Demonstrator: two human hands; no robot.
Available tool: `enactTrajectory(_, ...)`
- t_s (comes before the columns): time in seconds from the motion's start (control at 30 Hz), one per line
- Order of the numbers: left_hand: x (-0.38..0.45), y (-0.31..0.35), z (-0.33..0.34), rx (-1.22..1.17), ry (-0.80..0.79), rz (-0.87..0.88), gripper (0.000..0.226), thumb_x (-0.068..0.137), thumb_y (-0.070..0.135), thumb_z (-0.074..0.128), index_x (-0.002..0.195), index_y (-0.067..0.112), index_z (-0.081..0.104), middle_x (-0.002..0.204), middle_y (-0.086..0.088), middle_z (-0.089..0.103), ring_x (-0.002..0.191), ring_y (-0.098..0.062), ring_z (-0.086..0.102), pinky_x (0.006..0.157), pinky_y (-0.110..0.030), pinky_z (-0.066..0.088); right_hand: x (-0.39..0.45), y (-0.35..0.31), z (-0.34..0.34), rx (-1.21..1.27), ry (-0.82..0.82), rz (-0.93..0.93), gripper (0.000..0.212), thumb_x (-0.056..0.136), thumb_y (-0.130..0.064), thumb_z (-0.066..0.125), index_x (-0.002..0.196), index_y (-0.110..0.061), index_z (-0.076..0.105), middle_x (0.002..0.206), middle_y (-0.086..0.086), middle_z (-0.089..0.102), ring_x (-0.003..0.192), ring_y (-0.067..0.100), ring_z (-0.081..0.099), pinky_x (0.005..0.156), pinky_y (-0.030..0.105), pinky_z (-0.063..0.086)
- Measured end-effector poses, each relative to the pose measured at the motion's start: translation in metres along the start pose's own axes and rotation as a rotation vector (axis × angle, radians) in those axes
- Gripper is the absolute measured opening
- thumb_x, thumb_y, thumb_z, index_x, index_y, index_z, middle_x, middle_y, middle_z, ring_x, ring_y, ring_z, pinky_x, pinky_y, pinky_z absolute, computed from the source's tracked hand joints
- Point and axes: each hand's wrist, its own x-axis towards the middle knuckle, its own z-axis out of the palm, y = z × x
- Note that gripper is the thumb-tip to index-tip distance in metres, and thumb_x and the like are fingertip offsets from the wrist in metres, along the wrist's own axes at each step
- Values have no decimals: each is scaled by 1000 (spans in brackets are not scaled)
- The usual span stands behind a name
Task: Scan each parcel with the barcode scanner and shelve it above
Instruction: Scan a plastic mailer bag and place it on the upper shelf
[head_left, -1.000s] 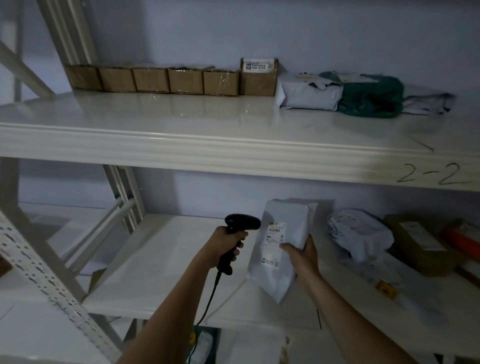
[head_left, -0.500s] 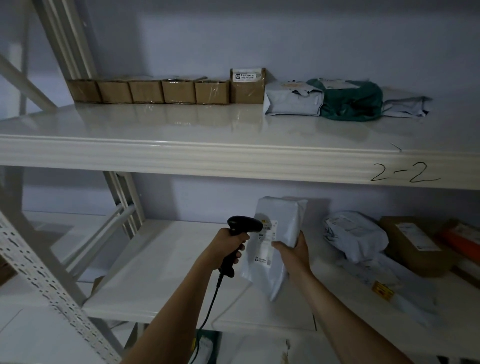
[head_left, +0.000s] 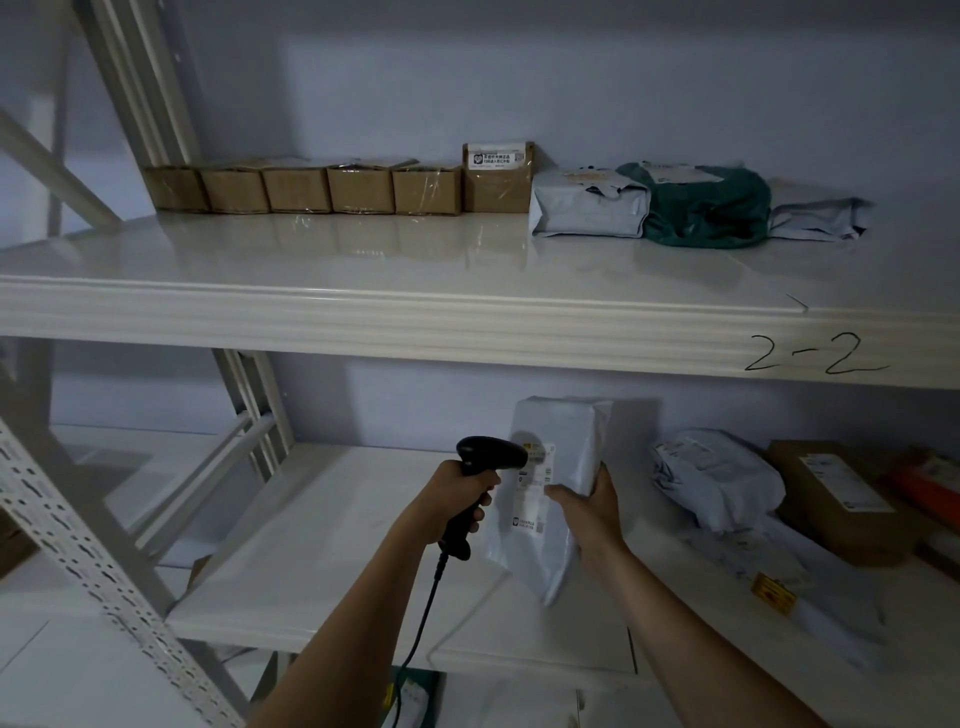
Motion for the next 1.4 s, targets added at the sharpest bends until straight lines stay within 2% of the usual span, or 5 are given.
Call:
enactTrajectory(0.57, 6, 4, -5, -16, 18, -10, 13, 83, 20, 63, 77, 8, 60, 61, -4, 54, 46, -17, 45, 47, -26, 42, 12, 2, -1, -21, 21, 3, 49, 74, -11, 80, 114, -27, 56, 107, -1, 68, 95, 21, 68, 83, 44, 59)
enactTrajectory(0.77, 13, -10, -11, -79, 54, -40, 11, 87, 17, 63, 84, 6, 61, 61, -6, 54, 45, -18, 46, 47, -27, 41, 17, 3, -7, -123, 42, -8, 53, 71, -16, 81, 116, -24, 54, 107, -2, 66, 93, 18, 67, 80, 41, 58)
enactTrajectory(0.93, 16, -11, -10, -87, 30, -49, 12, 85, 17, 64, 79, 7, 59, 59, -5, 54, 45, -17, 46, 46, -27, 41, 20, 4, -10, -132, 49, -20, 52, 73, -12, 81, 116, -22, 55, 105, -3, 66, 92, 17, 67, 67, 30, 54)
enactTrajectory(1.1, 16, -3, -4, -57, -1, -34, 12, 82, 18, 64, 80, 8, 60, 60, -5, 54, 46, -18, 46, 48, -27, 42, 22, 7, -12, -89, 42, 7, 50, 75, -10, 80, 116, -25, 56, 107, 0, 68, 95, 22, 68, 79, 41, 59)
enactTrajectory(1.4, 12, 1, -3, -54, -23, -42, 12, 83, 18, 63, 79, 8, 58, 60, -5, 51, 47, -18, 44, 47, -27, 40, 18, 4, -11, -60, 44, 9, 47, 74, -8, 80, 109, -30, 56, 103, -2, 68, 90, 19, 68, 66, 30, 55)
